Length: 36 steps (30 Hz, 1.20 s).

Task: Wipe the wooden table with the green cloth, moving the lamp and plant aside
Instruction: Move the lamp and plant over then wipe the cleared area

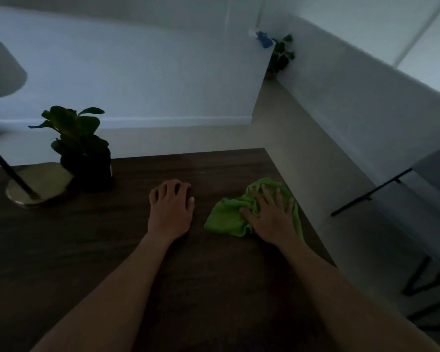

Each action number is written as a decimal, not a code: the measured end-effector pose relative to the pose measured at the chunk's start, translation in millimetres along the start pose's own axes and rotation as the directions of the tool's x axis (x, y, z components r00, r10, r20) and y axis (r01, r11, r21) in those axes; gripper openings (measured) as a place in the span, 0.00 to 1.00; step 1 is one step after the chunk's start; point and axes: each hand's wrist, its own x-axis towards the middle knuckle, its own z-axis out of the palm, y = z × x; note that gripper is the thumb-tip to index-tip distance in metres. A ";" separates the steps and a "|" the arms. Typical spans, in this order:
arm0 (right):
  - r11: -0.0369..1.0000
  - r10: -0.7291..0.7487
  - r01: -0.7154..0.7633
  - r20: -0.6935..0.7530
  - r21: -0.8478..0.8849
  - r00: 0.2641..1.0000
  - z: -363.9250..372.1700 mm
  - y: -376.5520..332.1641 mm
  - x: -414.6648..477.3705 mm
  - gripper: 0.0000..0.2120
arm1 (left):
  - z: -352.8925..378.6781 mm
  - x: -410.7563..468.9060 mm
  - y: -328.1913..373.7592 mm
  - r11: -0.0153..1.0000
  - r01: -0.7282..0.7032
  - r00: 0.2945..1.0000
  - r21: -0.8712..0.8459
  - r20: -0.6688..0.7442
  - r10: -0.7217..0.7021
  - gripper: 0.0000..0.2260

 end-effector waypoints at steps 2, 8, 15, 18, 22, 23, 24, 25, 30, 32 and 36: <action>0.999 0.053 -0.053 -0.022 0.011 0.998 -4.9 9.8 28.9 0.33 | 2.3 1.5 1.8 1.000 0.000 1.000 0.023 -0.020 0.000 0.19; 0.983 0.161 -0.156 -0.043 0.097 0.986 -6.2 -32.7 121.4 0.32 | 4.2 2.9 4.4 0.999 0.019 0.999 0.042 -0.029 -0.018 0.20; 0.915 -0.395 0.395 -0.021 0.076 0.918 0.0 -50.1 69.9 0.33 | 1.3 0.1 5.3 0.999 0.052 0.997 0.010 -0.054 -0.052 0.20; 0.907 -0.393 0.401 -0.080 0.129 0.916 -7.9 9.6 54.2 0.33 | 0.0 -2.0 6.6 0.998 0.065 0.996 -0.009 -0.061 -0.065 0.19; 0.957 -0.230 0.246 -0.116 0.154 0.966 -18.4 39.0 127.5 0.27 | -0.2 -8.2 12.6 0.987 0.158 0.983 0.026 -0.094 -0.155 0.18; 0.967 -0.191 0.205 -0.101 0.152 0.976 -19.9 35.7 149.4 0.27 | 0.0 -10.3 15.3 0.979 0.200 0.974 0.030 -0.113 -0.195 0.18; 0.978 -0.136 0.147 -0.082 0.150 0.987 -19.2 28.8 167.8 0.27 | 0.3 -12.6 15.0 0.971 0.237 0.965 0.022 -0.124 -0.233 0.18; 0.985 -0.085 0.093 -0.062 0.142 0.994 -17.1 22.0 182.0 0.28 | 1.1 -17.0 17.6 0.960 0.278 0.953 0.017 -0.133 -0.274 0.18; 0.909 -0.413 0.409 0.048 0.077 0.909 -15.2 -0.2 148.4 0.33 | 1.1 -42.3 29.4 0.910 0.413 0.905 -0.022 -0.104 -0.413 0.24; 0.744 -0.664 0.654 0.044 0.135 0.746 -18.2 20.4 115.0 0.34 | -1.7 -54.9 24.6 0.926 0.375 0.927 0.044 -0.020 -0.374 0.28; 0.782 -0.617 0.616 -0.021 0.095 0.786 -27.7 30.6 151.8 0.28 | -2.1 -79.6 23.0 0.916 0.361 0.930 0.172 0.009 -0.368 0.32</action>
